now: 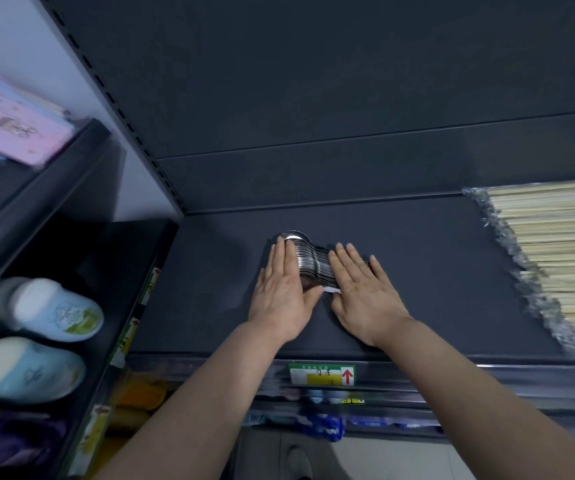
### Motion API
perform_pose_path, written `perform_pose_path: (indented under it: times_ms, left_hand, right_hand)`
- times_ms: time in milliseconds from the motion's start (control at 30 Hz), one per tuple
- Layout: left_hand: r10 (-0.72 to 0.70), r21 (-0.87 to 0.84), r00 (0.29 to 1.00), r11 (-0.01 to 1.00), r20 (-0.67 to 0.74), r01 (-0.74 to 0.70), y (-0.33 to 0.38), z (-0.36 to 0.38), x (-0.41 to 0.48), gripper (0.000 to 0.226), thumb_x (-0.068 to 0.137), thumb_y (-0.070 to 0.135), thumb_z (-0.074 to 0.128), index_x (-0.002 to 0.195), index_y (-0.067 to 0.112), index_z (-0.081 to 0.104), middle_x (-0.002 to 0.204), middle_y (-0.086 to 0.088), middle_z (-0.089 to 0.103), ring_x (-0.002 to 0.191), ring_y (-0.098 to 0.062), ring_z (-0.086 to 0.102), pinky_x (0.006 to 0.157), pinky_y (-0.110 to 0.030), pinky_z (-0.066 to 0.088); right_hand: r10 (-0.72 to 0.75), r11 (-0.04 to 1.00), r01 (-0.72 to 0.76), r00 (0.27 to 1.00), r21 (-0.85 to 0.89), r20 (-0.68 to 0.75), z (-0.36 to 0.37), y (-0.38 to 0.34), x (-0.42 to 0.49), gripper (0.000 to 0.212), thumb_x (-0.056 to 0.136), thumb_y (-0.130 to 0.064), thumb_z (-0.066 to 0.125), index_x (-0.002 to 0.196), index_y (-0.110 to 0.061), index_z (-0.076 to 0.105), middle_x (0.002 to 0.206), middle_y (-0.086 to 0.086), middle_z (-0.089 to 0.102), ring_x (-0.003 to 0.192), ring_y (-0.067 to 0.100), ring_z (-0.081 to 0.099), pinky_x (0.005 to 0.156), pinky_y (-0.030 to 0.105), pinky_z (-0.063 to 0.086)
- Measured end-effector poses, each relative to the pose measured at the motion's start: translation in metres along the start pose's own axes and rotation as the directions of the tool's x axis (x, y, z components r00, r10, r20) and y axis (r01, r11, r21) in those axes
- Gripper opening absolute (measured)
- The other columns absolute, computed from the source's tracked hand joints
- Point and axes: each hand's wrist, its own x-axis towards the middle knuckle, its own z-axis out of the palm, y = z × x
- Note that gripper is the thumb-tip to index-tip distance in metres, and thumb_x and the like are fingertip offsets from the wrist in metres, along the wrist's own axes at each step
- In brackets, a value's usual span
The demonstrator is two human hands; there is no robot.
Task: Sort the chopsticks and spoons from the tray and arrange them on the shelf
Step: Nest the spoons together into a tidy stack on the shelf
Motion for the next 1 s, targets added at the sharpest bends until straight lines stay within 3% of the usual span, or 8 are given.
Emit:
perform_pose_path:
  times_ms: [133, 267, 333, 600, 867, 1000]
  left_hand:
    - [-0.032, -0.018, 0.999, 0.999, -0.005, 0.032, -0.003, 0.003, -0.007, 0.09, 0.096, 0.05, 0.046, 0.153, 0.012, -0.014, 0.161, -0.001, -0.018, 0.148, -0.013, -0.016, 0.123, -0.038, 0.005]
    - [-0.025, 0.029, 0.999, 0.999, -0.034, 0.026, -0.005, 0.001, -0.012, 0.088, 0.096, 0.054, 0.042, 0.153, 0.013, -0.012, 0.161, -0.001, -0.019, 0.147, -0.013, -0.021, 0.123, -0.039, 0.003]
    - [0.011, 0.037, 0.999, 0.999, -0.035, -0.01, -0.002, 0.0, -0.011, 0.087, 0.097, 0.052, 0.042, 0.153, 0.013, -0.011, 0.161, -0.001, -0.02, 0.147, -0.013, -0.02, 0.122, -0.036, 0.001]
    - [0.001, 0.006, 1.0, 1.0, 0.004, -0.001, 0.004, 0.0, -0.016, 0.089, 0.097, 0.049, 0.044, 0.152, 0.01, -0.014, 0.161, -0.003, -0.021, 0.148, -0.013, -0.014, 0.118, -0.026, -0.002]
    - [-0.046, 0.017, 0.999, 0.999, 0.028, 0.046, 0.002, 0.003, -0.023, 0.091, 0.096, 0.055, 0.041, 0.152, 0.01, -0.016, 0.161, -0.004, -0.019, 0.148, -0.014, -0.017, 0.123, -0.037, 0.003]
    - [-0.057, 0.05, 0.997, 0.997, 0.053, 0.054, 0.001, 0.001, -0.028, 0.091, 0.095, 0.059, 0.037, 0.151, 0.014, -0.019, 0.16, 0.001, -0.023, 0.146, -0.012, -0.021, 0.123, -0.04, 0.0]
  right_hand:
    - [-0.033, 0.999, 0.033, 0.999, -0.015, -0.004, 0.001, 0.0, -0.004, 0.086, 0.072, -0.047, -0.011, 0.152, -0.015, -0.006, 0.16, 0.0, -0.012, 0.145, 0.012, -0.017, 0.116, 0.037, -0.014]
    - [-0.029, 1.0, 0.029, 0.999, 0.008, 0.02, -0.004, 0.001, -0.004, 0.066, 0.095, -0.04, 0.015, 0.153, -0.016, -0.007, 0.16, 0.0, -0.014, 0.146, 0.013, -0.017, 0.118, 0.038, -0.012]
    - [-0.038, 0.999, 0.038, 0.999, 0.011, 0.036, -0.006, 0.001, -0.005, 0.066, 0.099, -0.037, 0.025, 0.152, -0.016, -0.008, 0.159, -0.001, -0.016, 0.145, 0.013, -0.019, 0.118, 0.038, -0.012]
    - [-0.083, 0.996, 0.083, 0.996, -0.012, 0.029, -0.001, 0.006, -0.009, 0.069, 0.092, -0.043, 0.014, 0.152, -0.018, -0.008, 0.159, -0.004, -0.016, 0.139, 0.006, -0.025, 0.117, 0.036, -0.014]
    - [-0.089, 0.996, 0.09, 0.995, -0.008, 0.051, -0.004, 0.005, -0.015, 0.067, 0.1, -0.04, 0.024, 0.152, -0.019, -0.012, 0.158, -0.003, -0.019, 0.144, 0.011, -0.022, 0.118, 0.038, -0.013]
    - [-0.095, 0.996, 0.094, 0.993, 0.006, 0.075, -0.005, 0.006, -0.016, 0.067, 0.098, -0.046, 0.018, 0.152, -0.021, -0.012, 0.158, -0.005, -0.019, 0.143, 0.01, -0.024, 0.118, 0.038, -0.013]
